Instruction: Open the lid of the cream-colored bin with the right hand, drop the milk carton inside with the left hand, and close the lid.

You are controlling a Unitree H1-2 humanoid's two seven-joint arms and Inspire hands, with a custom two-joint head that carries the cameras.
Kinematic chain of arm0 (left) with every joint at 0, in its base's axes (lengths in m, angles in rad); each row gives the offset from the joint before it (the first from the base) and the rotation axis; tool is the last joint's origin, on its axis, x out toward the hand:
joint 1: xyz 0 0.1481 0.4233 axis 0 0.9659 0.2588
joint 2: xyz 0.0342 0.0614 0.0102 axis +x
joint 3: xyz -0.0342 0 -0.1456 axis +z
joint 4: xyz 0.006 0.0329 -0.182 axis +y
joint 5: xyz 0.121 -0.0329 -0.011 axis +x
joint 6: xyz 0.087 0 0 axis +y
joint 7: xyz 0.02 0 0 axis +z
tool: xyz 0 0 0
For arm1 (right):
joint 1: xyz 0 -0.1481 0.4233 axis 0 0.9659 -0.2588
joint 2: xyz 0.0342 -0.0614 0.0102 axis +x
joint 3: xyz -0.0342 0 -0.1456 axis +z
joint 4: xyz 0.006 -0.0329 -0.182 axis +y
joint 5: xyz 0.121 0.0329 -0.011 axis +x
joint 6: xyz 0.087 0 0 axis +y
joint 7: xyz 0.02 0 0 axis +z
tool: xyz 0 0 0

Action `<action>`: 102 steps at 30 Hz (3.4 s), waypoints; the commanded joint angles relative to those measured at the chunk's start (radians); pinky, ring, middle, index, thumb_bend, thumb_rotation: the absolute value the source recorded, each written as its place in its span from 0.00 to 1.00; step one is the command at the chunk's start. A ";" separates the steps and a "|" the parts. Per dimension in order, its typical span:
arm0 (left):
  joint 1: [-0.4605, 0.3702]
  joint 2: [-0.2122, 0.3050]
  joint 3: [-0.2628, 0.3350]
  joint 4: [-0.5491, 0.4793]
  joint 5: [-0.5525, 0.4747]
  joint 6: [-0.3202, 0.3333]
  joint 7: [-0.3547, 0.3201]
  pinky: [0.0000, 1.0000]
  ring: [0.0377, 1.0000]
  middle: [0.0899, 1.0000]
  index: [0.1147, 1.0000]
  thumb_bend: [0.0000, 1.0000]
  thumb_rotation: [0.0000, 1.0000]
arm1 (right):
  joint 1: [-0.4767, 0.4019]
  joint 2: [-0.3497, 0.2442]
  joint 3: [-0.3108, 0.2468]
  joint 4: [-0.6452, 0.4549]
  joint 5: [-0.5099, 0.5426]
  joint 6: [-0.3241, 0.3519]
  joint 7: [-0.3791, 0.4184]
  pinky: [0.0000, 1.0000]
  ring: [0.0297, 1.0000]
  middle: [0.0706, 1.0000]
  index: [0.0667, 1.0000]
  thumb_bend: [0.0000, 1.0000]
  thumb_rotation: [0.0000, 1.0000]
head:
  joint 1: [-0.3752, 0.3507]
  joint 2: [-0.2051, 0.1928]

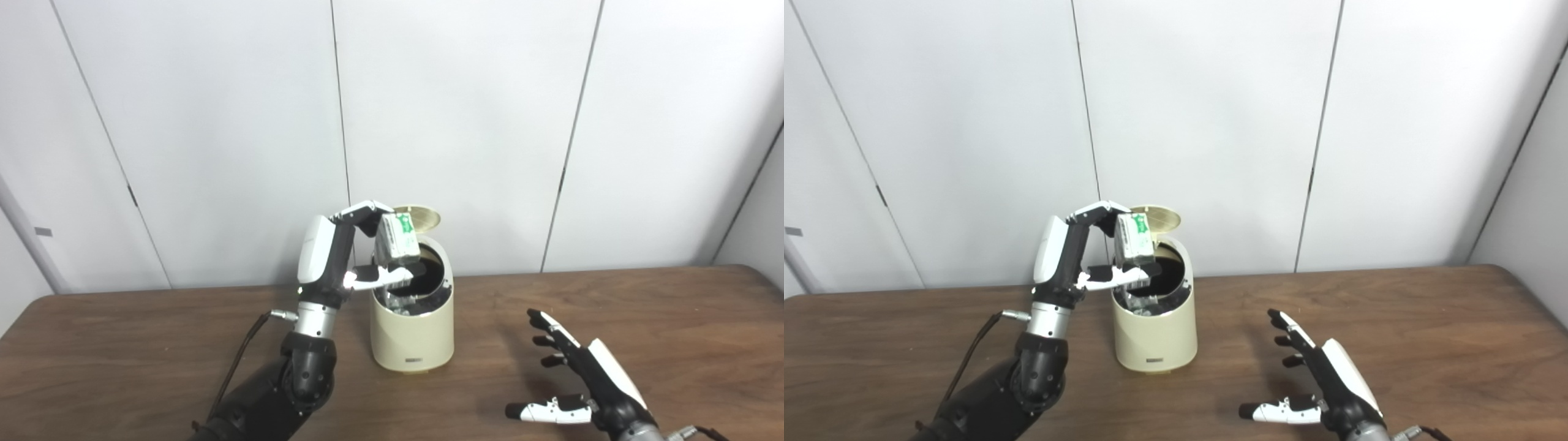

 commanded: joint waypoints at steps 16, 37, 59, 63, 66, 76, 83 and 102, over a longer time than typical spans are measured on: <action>-0.033 0.018 0.030 -0.001 -0.005 -0.030 -0.044 0.58 0.67 0.68 0.63 0.87 0.04 | -0.024 -0.012 -0.002 -0.054 0.003 -0.011 -0.008 0.72 0.84 0.92 0.93 0.78 0.24 | 0.002 0.010; -0.003 0.007 0.111 -0.046 -0.030 -0.030 -0.162 0.61 0.70 0.71 0.68 0.92 0.21 | -0.023 -0.011 0.005 -0.059 -0.003 -0.006 -0.003 0.70 0.84 0.92 0.93 0.78 0.28 | 0.010 0.020; 0.137 0.022 0.353 -0.270 -0.149 -0.030 -0.426 0.45 0.52 0.59 0.62 0.62 0.01 | -0.044 -0.027 -0.007 -0.027 0.023 -0.047 -0.012 0.71 0.83 0.91 0.93 0.78 0.27 | 0.038 0.017; 0.209 0.029 0.471 -0.354 -0.205 -0.030 -0.585 0.41 0.47 0.53 0.45 0.51 0.05 | -0.067 -0.026 -0.011 -0.023 0.025 -0.053 -0.018 0.67 0.82 0.90 0.93 0.79 0.31 | 0.045 0.017; 0.257 0.028 0.551 -0.388 -0.235 -0.030 -0.681 0.42 0.48 0.54 0.43 0.50 0.06 | -0.090 -0.022 -0.019 -0.011 0.050 -0.062 -0.016 0.67 0.83 0.90 0.92 0.80 0.30 | 0.051 0.015; 0.401 0.018 0.702 -0.473 -0.238 0.028 -0.810 0.55 0.63 0.69 0.68 0.63 0.16 | -0.184 -0.034 0.003 -0.033 0.013 0.001 0.017 0.76 0.85 0.90 0.91 0.81 0.36 | 0.058 0.013; 0.505 0.005 0.741 -0.515 -0.247 0.089 -0.857 0.57 0.67 0.73 0.74 0.67 0.20 | -0.260 -0.036 0.020 -0.041 -0.010 0.030 0.038 0.74 0.84 0.91 0.89 0.80 0.37 | 0.064 0.013; 0.665 -0.071 0.747 -0.436 -0.250 0.047 -0.943 0.54 0.65 0.72 0.78 0.66 0.22 | -0.496 -0.021 0.068 0.015 0.024 0.027 0.107 0.72 0.86 0.89 0.91 0.73 0.38 | 0.066 0.004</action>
